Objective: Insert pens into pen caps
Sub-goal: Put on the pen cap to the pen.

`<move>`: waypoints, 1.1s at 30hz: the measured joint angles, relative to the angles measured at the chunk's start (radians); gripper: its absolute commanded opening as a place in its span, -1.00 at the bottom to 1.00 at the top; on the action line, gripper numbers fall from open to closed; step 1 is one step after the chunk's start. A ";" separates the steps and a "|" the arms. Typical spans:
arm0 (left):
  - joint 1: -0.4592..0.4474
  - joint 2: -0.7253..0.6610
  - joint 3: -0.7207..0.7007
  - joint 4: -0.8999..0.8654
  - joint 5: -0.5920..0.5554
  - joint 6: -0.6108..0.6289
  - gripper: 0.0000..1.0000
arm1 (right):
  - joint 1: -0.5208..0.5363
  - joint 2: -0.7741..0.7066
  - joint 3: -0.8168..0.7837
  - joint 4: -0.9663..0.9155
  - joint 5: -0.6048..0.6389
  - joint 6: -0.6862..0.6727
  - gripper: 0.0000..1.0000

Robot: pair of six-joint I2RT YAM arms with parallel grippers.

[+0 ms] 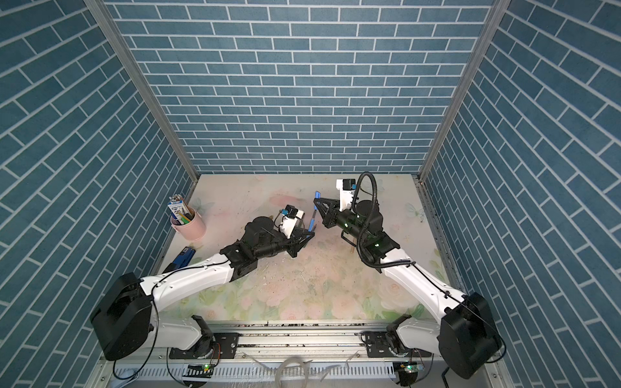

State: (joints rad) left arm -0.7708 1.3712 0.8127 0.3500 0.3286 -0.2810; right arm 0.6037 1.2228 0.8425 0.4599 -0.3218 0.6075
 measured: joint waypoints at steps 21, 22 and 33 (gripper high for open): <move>0.029 -0.001 -0.016 0.123 0.032 -0.093 -1.00 | 0.040 0.039 -0.025 0.145 -0.004 0.040 -0.73; 0.029 -0.001 -0.020 0.127 0.031 -0.091 -1.00 | 0.041 0.042 -0.025 0.147 -0.005 0.040 -0.72; 0.046 -0.026 -0.027 0.103 0.025 -0.035 -1.00 | 0.058 0.056 -0.022 0.155 -0.019 0.042 -0.64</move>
State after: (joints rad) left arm -0.7246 1.3457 0.7856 0.4526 0.3534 -0.3164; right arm 0.6617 1.2793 0.8204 0.6147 -0.3408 0.6491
